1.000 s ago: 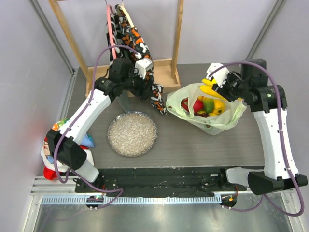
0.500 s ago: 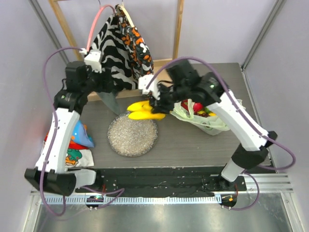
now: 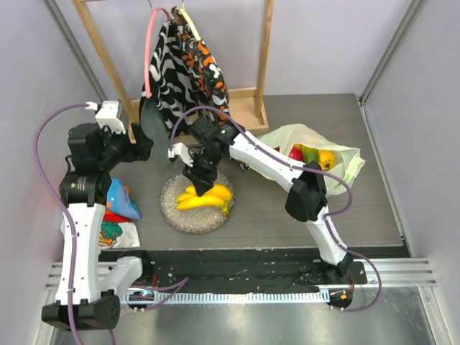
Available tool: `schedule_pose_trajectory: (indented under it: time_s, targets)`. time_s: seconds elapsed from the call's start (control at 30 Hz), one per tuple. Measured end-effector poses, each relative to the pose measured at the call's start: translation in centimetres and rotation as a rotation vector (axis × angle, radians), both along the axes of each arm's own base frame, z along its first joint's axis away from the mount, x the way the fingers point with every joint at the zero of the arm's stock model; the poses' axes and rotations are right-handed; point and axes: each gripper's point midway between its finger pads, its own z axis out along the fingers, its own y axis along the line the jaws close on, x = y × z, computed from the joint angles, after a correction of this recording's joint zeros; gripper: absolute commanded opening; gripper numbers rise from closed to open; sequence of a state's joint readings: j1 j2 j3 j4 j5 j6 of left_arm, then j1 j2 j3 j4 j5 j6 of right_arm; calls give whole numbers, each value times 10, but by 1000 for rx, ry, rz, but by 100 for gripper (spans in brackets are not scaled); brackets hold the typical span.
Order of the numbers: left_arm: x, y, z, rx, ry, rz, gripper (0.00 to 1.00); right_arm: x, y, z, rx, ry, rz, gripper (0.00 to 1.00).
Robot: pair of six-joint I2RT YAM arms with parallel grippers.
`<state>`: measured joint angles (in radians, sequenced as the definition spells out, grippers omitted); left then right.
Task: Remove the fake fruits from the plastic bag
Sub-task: Place the fake fruit on the plate.
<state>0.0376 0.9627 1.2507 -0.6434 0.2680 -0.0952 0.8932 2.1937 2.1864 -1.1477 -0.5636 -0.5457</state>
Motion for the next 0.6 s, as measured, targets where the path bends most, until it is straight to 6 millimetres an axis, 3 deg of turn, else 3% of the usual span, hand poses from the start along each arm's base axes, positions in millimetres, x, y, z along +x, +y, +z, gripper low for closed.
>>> schedule_pose_trajectory:
  time_s: [0.2,0.27,0.3,0.37,0.4,0.43,0.6]
  targets:
    - [-16,3,4,-22,-29,1,77,17,5,-7,-1,45,-31,17]
    - [-17,5,4,-34,-30,8,77,25,9,-13,2,52,-47,29]
    - [-16,6,4,-40,-28,11,77,28,11,-16,7,57,-53,36]
    - [-15,8,0,-52,-18,17,76,35,16,-22,15,60,-75,62]
    - [-14,8,-3,-56,-10,18,76,41,20,-27,24,52,-87,96]
    - [-14,8,-5,-60,-3,18,76,47,20,-32,15,29,-100,100]
    - [-14,6,-11,-85,19,12,76,67,16,-58,-39,-7,-150,100]
